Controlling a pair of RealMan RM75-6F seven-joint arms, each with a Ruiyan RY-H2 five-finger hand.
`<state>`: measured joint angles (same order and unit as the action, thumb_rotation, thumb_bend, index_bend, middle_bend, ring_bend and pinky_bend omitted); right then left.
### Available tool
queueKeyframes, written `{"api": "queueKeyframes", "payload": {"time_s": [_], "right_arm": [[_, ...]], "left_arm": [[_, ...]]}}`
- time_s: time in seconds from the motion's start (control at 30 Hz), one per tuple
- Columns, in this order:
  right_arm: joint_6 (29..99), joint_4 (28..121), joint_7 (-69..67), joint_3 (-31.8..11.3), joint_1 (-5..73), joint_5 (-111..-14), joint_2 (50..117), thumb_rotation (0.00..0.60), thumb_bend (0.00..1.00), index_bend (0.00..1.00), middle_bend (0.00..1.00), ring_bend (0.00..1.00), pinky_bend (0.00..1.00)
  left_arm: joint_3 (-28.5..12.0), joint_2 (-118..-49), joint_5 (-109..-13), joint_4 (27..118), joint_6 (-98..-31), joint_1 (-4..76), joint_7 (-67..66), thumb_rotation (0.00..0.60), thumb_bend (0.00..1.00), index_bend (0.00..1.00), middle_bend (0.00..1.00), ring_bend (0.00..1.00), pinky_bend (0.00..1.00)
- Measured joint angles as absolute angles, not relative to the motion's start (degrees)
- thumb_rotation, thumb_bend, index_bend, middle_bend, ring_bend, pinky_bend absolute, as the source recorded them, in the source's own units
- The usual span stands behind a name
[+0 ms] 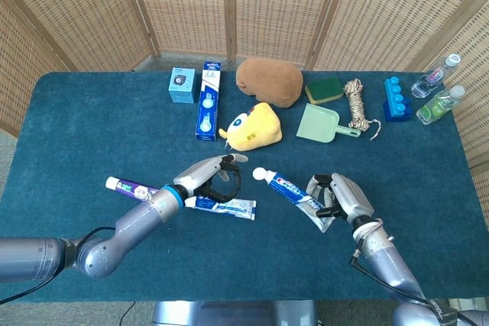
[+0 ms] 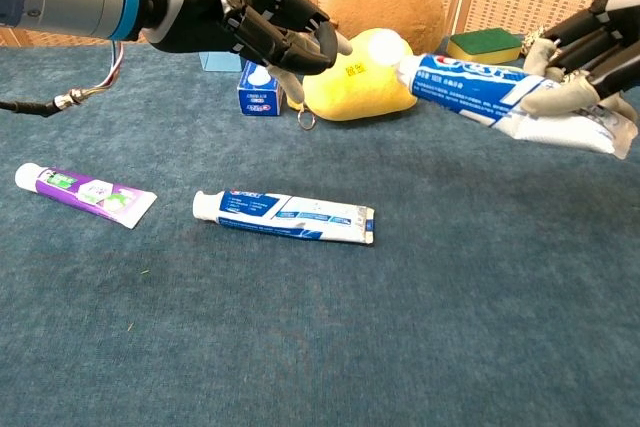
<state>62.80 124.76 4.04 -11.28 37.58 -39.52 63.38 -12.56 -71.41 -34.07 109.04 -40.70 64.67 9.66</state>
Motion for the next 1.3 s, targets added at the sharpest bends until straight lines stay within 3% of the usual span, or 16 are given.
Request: {"api": "queueKeyframes", "payload": {"time_s": [0.27,0.4,0.6,0.8,1.0,1.3], "right_arm": [[67.7,125.5,8.0,-11.5,37.7,-39.2,66.4,0.6,0.5,0.98,0.79,0.75,0.75],[69.2,125.0,9.2,-11.5,37.3,-39.9,67.6,0.6,0.5,0.98,0.79,0.75,0.75],[69.6,123.7,9.0,-11.6,36.3,-41.1,67.9,0.6,0.5,0.98,0.79,0.75,0.75],[67.8,122.2,6.8,-11.5,35.2,-42.7,67.5,0.6,0.5,0.98,0.79,0.75,0.75],[65.8,120.6,4.5,-11.0,33.7,-46.7,66.6,0.6,0.5,0.98,0.79,0.75,0.75],[62.7,118.9,2.1,-9.4,31.7,-50.5,65.0,0.6,0.5,0.98,0.78,0.75,0.75]], "left_arm": [[-12.7,-72.2,-33.5,111.0,-44.7,65.0,5.7,0.6,0.4,0.48,0.11,0.04,0.31],[-12.9,-72.4,-34.5,112.1,-47.8,64.5,4.1,0.6,0.39,0.34,0.09,0.02,0.28],[-13.6,-70.2,-39.7,116.2,-56.8,61.6,1.2,0.6,0.39,0.27,0.09,0.0,0.24],[-13.0,-62.4,-47.2,125.1,-67.1,54.0,-1.1,0.6,0.39,0.26,0.09,0.0,0.24],[-8.9,-52.2,-56.9,132.7,-72.4,43.2,-1.0,0.6,0.39,0.26,0.09,0.0,0.24],[2.8,-42.4,-76.6,134.6,-80.1,24.6,4.0,0.6,0.39,0.26,0.09,0.0,0.24]]}}
